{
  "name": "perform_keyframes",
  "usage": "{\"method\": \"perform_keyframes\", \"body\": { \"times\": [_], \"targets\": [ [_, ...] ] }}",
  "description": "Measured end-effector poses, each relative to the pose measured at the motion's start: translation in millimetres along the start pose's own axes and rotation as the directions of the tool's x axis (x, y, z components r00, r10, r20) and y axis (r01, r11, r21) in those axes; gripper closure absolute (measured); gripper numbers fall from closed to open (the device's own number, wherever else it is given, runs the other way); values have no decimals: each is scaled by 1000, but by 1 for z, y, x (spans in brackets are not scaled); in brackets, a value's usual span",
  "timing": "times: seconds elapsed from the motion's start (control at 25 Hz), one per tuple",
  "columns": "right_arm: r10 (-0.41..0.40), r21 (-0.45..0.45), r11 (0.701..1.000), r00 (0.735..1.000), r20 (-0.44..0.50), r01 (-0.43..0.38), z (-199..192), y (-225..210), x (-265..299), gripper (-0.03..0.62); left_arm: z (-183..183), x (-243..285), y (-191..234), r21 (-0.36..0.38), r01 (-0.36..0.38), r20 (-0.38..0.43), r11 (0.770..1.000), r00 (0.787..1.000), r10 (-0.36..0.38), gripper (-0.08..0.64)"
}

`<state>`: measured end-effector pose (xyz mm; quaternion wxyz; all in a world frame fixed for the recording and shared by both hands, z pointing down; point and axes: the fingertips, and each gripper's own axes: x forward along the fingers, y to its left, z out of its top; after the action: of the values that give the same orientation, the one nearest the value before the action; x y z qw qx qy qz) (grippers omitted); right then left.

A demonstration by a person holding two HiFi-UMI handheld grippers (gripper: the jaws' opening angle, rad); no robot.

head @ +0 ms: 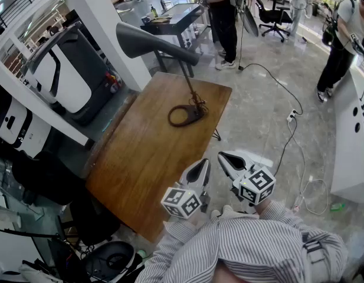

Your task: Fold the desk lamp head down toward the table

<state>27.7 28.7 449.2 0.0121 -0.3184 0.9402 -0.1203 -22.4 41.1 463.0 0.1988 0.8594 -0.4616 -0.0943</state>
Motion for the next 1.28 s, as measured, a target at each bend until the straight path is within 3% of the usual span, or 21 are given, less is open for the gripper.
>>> {"method": "perform_keyframes", "body": {
  "times": [0.72,0.92,1.28],
  "targets": [
    [26,-28,999,999,-21,-27,-1,3,6,592,8,-12,19,-41,-62,60,997,996,64,555],
    [41,-32,999,999,-6,-41,1,2,4,592,18,-14,22,-13,-75,79,997,994,76,555],
    [42,-3,999,999,24,-41,7,-20,-6,592,16,2,17,-28,-51,84,998,995,54,555]
  ]
}}
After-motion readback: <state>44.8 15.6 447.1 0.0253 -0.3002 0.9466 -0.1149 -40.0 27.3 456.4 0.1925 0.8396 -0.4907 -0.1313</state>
